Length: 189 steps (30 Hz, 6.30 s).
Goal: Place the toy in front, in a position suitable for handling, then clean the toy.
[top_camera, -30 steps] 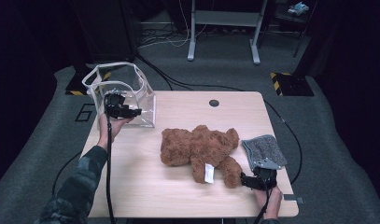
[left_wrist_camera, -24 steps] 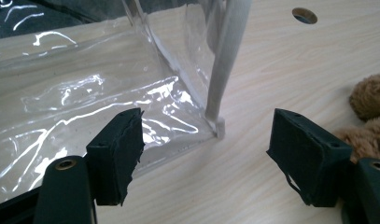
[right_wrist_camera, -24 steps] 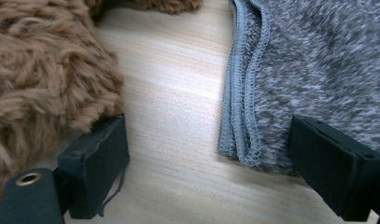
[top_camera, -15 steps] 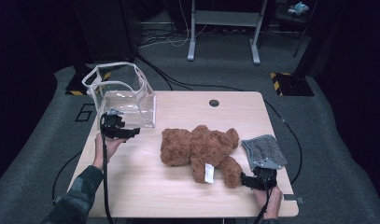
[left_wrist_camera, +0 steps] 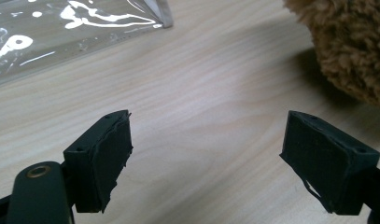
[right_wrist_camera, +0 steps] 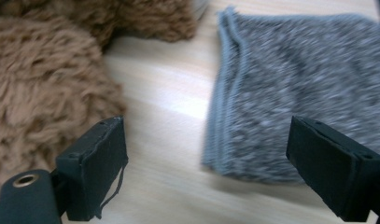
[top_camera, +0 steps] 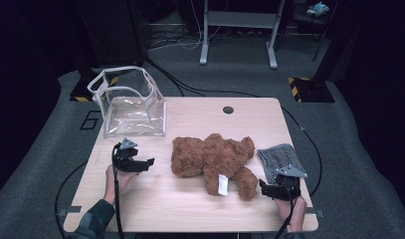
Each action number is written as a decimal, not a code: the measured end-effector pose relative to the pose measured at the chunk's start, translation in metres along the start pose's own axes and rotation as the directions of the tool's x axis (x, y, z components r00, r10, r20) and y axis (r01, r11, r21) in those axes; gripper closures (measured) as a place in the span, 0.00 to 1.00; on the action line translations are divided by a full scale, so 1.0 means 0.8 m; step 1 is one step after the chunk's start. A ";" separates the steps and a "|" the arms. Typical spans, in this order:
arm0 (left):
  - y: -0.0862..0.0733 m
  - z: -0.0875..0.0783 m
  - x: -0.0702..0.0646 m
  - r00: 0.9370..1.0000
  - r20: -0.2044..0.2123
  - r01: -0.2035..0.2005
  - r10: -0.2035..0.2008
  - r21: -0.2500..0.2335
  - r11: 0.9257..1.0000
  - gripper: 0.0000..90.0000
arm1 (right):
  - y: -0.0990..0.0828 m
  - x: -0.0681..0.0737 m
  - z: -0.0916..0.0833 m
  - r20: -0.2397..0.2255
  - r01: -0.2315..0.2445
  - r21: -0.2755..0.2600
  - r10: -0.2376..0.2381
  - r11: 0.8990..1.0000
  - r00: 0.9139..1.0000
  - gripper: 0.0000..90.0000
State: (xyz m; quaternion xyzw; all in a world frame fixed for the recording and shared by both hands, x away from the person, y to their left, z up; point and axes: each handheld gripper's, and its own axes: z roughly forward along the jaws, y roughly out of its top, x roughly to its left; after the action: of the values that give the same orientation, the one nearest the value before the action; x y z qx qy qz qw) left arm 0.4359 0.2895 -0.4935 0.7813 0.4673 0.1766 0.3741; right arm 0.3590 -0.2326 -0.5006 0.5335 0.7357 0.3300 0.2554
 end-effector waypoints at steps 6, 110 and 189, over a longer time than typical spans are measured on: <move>-0.011 0.002 -0.008 1.000 0.012 -0.004 0.004 0.012 1.000 0.17 | 0.014 -0.024 -0.001 0.028 -0.012 0.016 0.011 1.000 1.000 0.13; -0.018 0.014 -0.115 0.972 0.207 -0.076 0.109 -0.160 0.984 0.97 | 0.075 -0.059 -0.013 -0.028 -0.100 0.028 0.101 0.995 0.995 0.83; -0.014 0.016 -0.115 0.974 0.197 -0.083 0.112 -0.153 0.985 0.97 | 0.245 0.223 0.051 -0.415 0.341 0.019 -0.303 0.940 0.858 0.52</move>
State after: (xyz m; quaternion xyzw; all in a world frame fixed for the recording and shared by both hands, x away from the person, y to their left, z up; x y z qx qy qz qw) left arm 0.3912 0.2080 -0.5034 0.7884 0.3733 0.1464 0.4665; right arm 0.4559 -0.0121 -0.3824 0.3337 0.8658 0.3518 0.1238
